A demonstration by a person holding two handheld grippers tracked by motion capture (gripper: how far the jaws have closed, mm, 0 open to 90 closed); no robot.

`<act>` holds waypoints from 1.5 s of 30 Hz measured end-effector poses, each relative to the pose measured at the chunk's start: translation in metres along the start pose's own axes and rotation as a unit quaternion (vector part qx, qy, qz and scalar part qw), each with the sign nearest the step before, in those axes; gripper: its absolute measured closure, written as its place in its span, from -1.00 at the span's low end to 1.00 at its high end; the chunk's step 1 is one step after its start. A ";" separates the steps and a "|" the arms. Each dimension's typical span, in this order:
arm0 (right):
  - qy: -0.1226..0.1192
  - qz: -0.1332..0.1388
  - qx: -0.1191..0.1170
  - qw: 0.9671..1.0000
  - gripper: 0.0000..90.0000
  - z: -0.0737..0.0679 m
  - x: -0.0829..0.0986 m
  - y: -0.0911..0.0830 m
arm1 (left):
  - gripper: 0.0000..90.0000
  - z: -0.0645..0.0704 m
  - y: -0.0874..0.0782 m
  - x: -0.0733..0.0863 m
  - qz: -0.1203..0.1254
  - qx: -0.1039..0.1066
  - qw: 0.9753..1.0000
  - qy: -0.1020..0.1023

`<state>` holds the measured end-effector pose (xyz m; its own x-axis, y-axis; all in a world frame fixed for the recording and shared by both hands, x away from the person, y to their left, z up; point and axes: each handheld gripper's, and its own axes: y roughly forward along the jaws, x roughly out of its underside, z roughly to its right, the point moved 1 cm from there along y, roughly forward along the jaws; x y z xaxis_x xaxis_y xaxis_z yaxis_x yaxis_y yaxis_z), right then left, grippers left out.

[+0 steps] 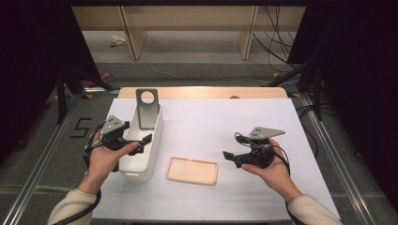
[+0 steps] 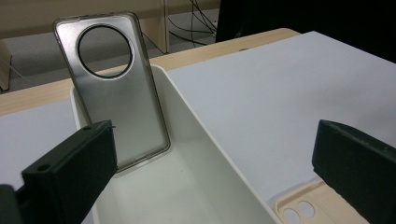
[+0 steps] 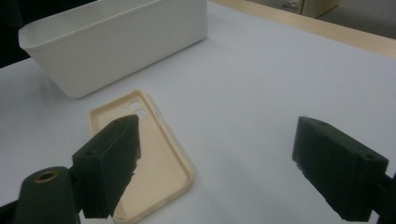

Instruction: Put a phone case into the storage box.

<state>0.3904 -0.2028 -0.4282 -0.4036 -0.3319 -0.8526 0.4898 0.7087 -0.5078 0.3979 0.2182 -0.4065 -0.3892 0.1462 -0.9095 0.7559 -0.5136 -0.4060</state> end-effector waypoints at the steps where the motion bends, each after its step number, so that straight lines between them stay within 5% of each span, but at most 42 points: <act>1: -0.001 0.000 0.000 1.000 -0.64 0.000 0.000 0.000 | -1.00 0.000 0.000 0.000 0.000 0.001 1.000 0.001; 7: -0.011 -0.006 -0.005 1.000 -0.50 0.000 -0.008 0.008 | -1.00 0.001 0.000 -0.001 0.003 0.003 1.000 -0.001; 15: -0.059 -0.054 -0.020 0.997 0.67 -0.014 -0.021 0.026 | -1.00 0.002 0.000 -0.002 0.000 -0.005 1.000 0.005; 18: -0.083 -0.097 -0.037 0.991 0.98 -0.022 -0.025 0.037 | -1.00 0.003 -0.001 -0.002 0.000 -0.005 1.000 0.005; 26: -0.115 -0.176 -0.044 0.977 1.00 -0.041 -0.031 0.085 | -1.00 0.002 0.000 -0.003 -0.002 -0.008 1.000 0.008; 34: -0.144 -0.219 -0.043 0.964 1.00 -0.053 -0.025 0.118 | -1.00 0.000 0.001 -0.001 -0.003 -0.008 1.000 0.006; 45: -0.148 -0.235 -0.045 0.960 1.00 -0.059 -0.022 0.131 | -1.00 -0.001 0.000 -0.001 -0.003 -0.010 1.000 0.005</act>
<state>0.4181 -0.0660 -0.4690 -0.3201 -0.7804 -0.5372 0.2344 0.4841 -0.8430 0.3992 0.2187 -0.4055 -0.3874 0.1581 -0.9082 0.7638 -0.4966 -0.4123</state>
